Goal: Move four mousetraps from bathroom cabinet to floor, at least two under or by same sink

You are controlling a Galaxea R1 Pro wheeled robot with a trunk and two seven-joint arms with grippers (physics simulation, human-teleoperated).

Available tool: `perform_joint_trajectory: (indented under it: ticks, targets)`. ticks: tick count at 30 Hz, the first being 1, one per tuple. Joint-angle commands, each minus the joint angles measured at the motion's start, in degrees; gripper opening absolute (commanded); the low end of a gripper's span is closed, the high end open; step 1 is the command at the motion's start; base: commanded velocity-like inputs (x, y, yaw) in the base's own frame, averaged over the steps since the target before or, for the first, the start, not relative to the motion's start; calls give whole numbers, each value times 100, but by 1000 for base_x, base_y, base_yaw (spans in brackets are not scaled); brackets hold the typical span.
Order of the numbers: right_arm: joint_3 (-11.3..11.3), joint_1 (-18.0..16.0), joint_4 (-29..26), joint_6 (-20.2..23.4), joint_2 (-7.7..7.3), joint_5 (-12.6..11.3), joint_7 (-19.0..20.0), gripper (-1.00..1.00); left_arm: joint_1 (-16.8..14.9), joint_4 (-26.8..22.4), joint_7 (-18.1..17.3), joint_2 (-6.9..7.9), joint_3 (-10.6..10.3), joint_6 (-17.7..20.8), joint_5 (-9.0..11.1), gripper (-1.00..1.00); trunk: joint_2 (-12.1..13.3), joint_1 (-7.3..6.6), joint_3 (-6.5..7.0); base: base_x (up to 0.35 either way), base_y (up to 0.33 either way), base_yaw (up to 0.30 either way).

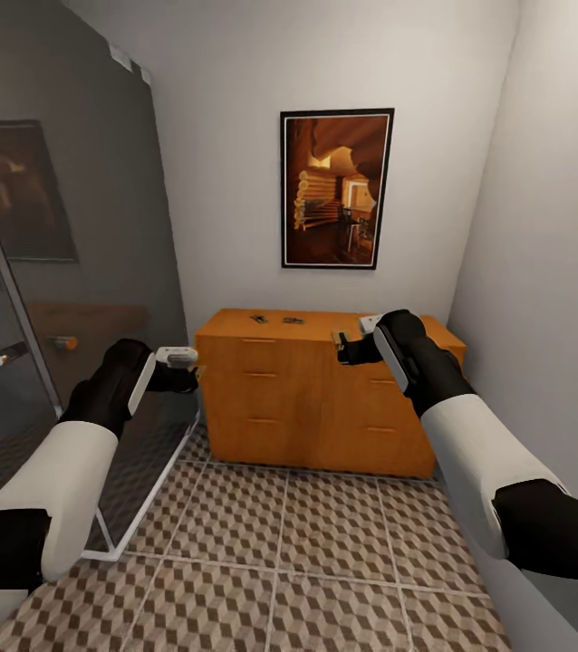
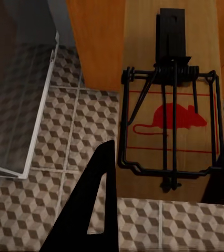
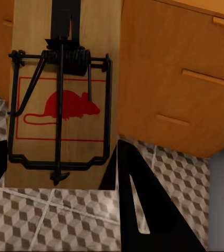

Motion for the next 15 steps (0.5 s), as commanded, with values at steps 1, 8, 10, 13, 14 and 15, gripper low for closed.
perform_joint_trajectory:
  ticks: [1, 8, 10, 13, 14, 15]
  targets:
    - [6, -5, 0, 22, -1, -40, -10, -100, -4, -6, -50, 0, 5, 18, -56, -100, -4, -4, -7, -346, 0, 0]
    - [6, 219, 8, 22, 0, -43, -14, -100, 3, 255, -38, 0, 8, -27, -26, -100, -4, -4, -7, -346, 0, 0]
    - [6, 399, 9, 22, -2, -42, -13, -100, 4, 472, -31, 0, 11, -38, -3, -100, -4, -4, -7, -346, 0, 0]
    - [6, 723, 9, 22, -4, -42, -9, -100, 4, 923, -11, 0, 25, -203, 76, -100, -4, -4, -7, -346, 0, 0]
    - [6, 839, 9, 22, -6, -42, -14, -100, 4, 1085, 8, -1, 30, -413, 131, -100, -4, -4, -7, -345, 0, 0]
    - [6, 896, 11, 22, -7, -44, -17, -100, 4, 1169, 16, -1, 32, -542, 162, -100, -4, -4, -7, -345, 0, 0]
